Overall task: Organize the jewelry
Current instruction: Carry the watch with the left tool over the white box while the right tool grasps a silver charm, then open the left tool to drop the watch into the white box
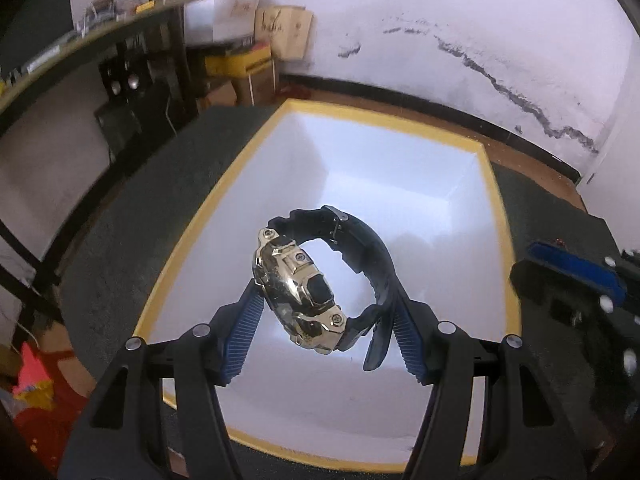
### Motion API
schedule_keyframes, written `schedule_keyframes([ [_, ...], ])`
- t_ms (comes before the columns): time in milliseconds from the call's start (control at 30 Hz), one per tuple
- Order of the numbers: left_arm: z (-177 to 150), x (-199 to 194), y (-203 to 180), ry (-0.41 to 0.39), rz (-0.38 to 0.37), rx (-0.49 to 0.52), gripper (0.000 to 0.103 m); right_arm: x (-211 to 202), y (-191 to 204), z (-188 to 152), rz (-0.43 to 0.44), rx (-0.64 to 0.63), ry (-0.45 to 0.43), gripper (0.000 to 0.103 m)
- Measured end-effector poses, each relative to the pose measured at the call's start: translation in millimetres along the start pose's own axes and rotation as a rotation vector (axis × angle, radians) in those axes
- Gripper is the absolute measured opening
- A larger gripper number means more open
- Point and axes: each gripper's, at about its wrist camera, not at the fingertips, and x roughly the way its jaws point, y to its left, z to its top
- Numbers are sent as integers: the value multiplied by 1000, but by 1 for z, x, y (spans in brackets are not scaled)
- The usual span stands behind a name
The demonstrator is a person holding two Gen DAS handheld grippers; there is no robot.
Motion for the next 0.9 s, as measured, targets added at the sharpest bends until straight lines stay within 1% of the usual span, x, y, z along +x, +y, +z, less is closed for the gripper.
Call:
schedule_keyframes([
  [67,0,6,3,4,22,7,61,6,5,-1,5,-4,5,10],
  [167,0,15,7,16,23,10,61,12,5,1,3,2,5,10],
  [333,-7,38,10,65,53,24,61,21,0,5,-1,21,4,10],
  [400,-8,44,11,84,49,23,61,24,0,7,-2,21,4,10],
  [500,-7,44,12,82,60,42,61,23,-1,7,-1,24,2,10],
  [633,-8,49,13,114,46,33,61,21,-2,6,1,27,1,10],
  [900,-12,48,10,113,38,32,62,17,-1,8,2,29,-11,10],
])
